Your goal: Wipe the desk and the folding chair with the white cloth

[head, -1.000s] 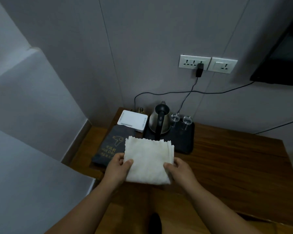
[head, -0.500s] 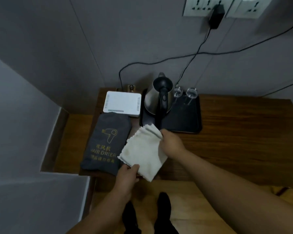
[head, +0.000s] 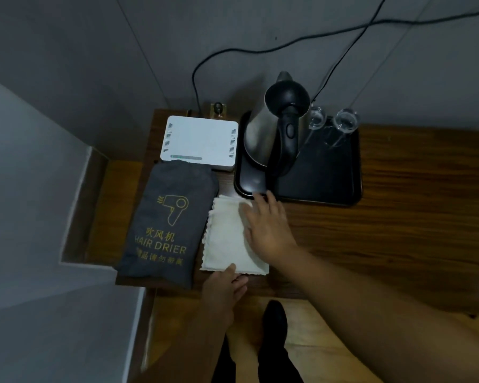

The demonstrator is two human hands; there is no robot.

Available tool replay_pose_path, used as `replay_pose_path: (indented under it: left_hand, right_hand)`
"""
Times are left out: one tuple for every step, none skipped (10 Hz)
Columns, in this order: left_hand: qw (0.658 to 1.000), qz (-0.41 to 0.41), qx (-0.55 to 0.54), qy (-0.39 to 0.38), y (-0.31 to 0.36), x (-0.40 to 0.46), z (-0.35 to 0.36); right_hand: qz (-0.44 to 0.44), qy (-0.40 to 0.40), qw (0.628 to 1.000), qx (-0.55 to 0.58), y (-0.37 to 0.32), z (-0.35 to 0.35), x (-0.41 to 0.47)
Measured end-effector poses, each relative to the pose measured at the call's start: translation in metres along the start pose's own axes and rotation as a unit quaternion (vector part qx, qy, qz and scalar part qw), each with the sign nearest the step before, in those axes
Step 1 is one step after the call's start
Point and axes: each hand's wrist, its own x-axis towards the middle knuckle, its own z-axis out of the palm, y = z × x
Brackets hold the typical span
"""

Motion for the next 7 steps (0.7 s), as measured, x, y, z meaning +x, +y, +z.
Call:
replay_pose_path:
  left_hand:
    - [1.0,0.006,-0.01,-0.008,0.003,0.008,-0.002]
    - [1.0,-0.002,-0.029,0.007,0.009,0.016,0.001]
    - [1.0,-0.006,0.0,0.012,0.011,0.016,0.002]
    - [0.999,-0.009,0.042,0.008,0.009,0.01,0.004]
    - [0.997,-0.012,0.071,0.011,0.007,-0.004,0.009]
    - [0.989,0.031,0.138,0.031,0.011,-0.029,0.021]
    - [0.953,0.143,0.261,0.061,0.024,-0.064,0.022]
  right_hand:
    - [-0.012,-0.09,0.996,-0.02,0.004,0.023,-0.022]
    - [-0.008,-0.123,0.992,-0.04,0.011,0.035,-0.015]
    - [-0.018,-0.117,0.992,-0.044,0.012,0.034,-0.005]
    - [-0.036,-0.099,0.994,-0.026,0.016,0.029,-0.007]
    - [-0.051,-0.088,0.995,-0.016,0.02,0.019,-0.019]
    - [-0.039,-0.1,0.994,-0.014,0.024,-0.005,-0.034]
    - [-0.03,-0.11,0.993,0.0,0.024,-0.025,-0.056]
